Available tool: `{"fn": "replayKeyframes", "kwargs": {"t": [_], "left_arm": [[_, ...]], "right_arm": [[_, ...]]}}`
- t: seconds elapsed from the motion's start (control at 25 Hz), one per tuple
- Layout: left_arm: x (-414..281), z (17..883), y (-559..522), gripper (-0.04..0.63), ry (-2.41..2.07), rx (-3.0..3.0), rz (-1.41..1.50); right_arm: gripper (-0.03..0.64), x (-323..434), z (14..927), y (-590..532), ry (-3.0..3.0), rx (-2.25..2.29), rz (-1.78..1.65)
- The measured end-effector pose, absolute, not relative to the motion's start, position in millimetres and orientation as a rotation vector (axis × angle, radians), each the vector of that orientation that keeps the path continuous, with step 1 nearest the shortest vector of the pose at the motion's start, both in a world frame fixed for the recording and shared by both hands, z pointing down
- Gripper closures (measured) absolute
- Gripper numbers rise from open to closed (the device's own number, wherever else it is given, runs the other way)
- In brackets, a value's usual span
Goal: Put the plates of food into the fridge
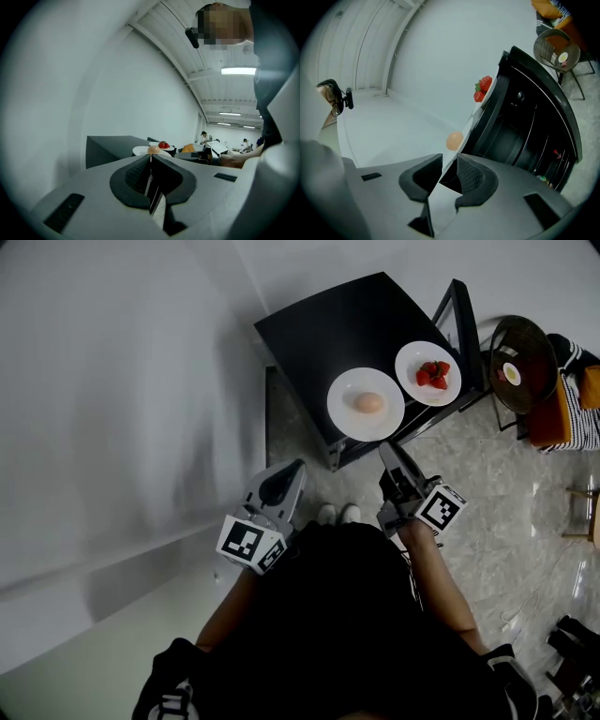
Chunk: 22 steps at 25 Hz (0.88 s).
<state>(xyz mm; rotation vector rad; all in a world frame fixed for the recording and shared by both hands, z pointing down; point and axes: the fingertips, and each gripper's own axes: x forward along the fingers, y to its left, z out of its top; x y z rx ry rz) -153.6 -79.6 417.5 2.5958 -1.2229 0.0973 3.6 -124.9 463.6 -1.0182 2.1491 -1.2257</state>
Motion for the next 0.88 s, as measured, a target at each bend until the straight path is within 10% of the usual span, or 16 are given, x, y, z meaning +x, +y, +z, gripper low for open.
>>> {"fn": "replayKeyframes", "kwargs": {"t": [0.88], "left_arm": [[-136.2, 424.9, -94.0, 0.571, -1.237, 2.571, 0.105]], "right_arm": [[0.543, 2.0, 471.1, -153.9, 1.951, -0.872, -1.457]]}}
